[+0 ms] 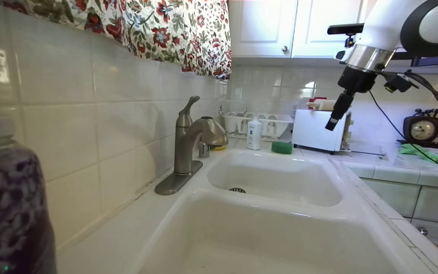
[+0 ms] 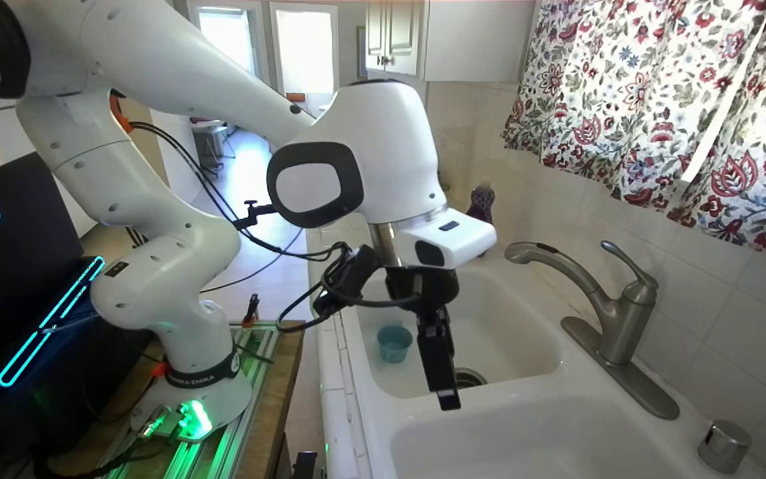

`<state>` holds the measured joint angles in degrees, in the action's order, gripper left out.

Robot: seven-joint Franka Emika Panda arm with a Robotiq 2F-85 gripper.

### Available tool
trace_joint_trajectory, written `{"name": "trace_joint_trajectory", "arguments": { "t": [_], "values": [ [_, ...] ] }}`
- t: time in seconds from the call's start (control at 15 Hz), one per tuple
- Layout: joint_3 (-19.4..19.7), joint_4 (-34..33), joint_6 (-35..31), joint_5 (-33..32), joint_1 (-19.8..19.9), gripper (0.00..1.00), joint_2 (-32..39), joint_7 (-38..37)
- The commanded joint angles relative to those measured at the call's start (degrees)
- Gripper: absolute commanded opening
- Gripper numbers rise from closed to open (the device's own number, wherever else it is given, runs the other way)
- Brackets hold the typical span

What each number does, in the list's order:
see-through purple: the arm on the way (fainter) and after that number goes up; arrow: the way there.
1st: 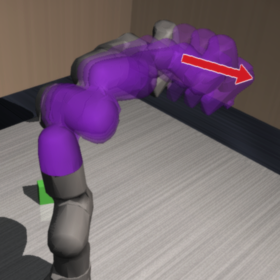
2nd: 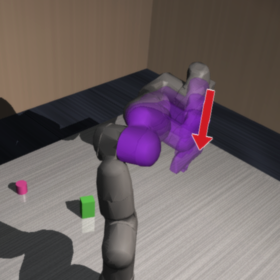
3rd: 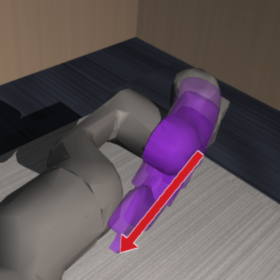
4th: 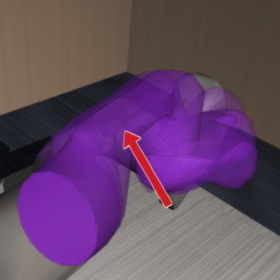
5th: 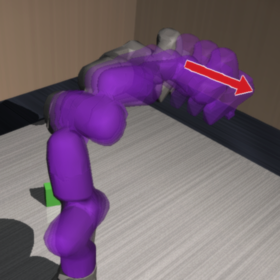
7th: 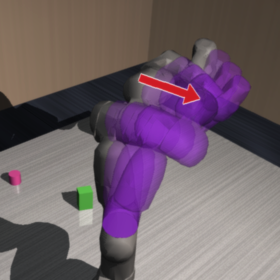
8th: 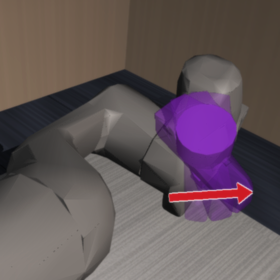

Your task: Press the soap bottle

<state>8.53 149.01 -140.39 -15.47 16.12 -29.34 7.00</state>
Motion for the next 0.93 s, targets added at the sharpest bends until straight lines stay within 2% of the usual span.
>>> {"name": "trace_joint_trajectory", "arguments": {
  "t": [0.0,0.13,0.47,0.87],
  "values": [
    [1.62,-9.24,-4.97,-0.40,1.59,1.00,10.36,-2.85],
    [1.92,-14.66,-5.56,0.87,1.40,1.00,15.12,-4.84],
    [0.87,-29.96,-4.36,-1.16,1.35,1.00,27.31,-16.15],
    [4.04,-48.00,-2.29,-0.86,-0.39,1.00,39.96,-24.00]
  ]
}}
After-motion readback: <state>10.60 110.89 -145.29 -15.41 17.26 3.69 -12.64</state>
